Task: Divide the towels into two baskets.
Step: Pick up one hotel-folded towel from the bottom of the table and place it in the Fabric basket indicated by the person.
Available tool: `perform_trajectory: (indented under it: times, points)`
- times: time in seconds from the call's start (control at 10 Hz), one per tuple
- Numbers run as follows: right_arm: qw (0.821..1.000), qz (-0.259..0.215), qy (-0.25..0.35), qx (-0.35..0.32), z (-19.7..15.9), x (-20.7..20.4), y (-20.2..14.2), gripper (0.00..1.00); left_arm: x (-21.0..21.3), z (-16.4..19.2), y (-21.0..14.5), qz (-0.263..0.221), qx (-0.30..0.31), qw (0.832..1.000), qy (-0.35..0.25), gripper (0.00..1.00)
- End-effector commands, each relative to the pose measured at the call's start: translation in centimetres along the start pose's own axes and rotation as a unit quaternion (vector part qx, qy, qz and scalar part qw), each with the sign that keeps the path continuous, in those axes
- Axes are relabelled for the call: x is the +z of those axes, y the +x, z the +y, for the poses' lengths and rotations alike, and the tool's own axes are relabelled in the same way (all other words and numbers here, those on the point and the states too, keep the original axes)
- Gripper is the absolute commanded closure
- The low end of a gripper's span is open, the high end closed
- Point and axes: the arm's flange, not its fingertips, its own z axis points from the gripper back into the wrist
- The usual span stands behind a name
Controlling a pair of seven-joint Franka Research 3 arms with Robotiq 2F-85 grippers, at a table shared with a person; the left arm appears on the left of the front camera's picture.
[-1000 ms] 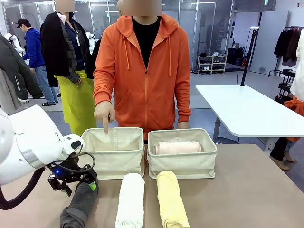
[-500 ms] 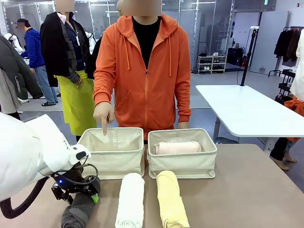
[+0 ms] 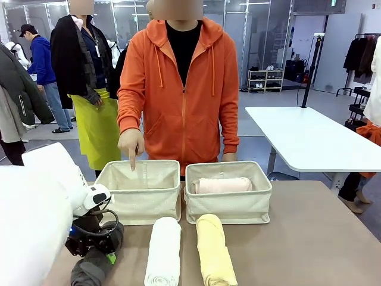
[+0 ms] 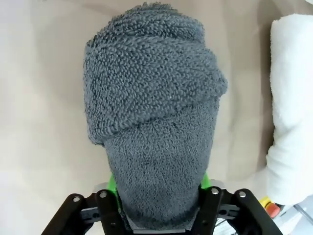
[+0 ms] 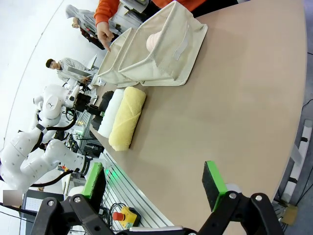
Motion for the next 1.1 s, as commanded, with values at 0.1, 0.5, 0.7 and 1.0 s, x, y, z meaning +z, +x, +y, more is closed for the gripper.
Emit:
perform_trajectory:
  times: [0.1,0.5,0.7,1.0]
  points:
    - [1.0,0.004,-0.002,-0.01,0.6,0.2,-0.1,0.0,-1.3,2.6,-10.3,-0.01,-0.003,1.0,-0.018,0.73]
    - [1.0,0.004,-0.002,-0.01,0.6,0.2,-0.1,0.0,0.4,0.1,-0.1,-0.004,0.007,1.0,-0.005,0.83]
    - [1.0,0.004,-0.002,-0.01,0.6,0.2,-0.1,0.0,0.4,0.1,-0.1,-0.004,0.007,1.0,-0.005,0.83]
    - [1.0,0.004,-0.002,-0.01,0.6,0.2,-0.1,0.0,2.3,-1.6,-1.6,-0.001,-0.133,0.991,-0.03,0.57]
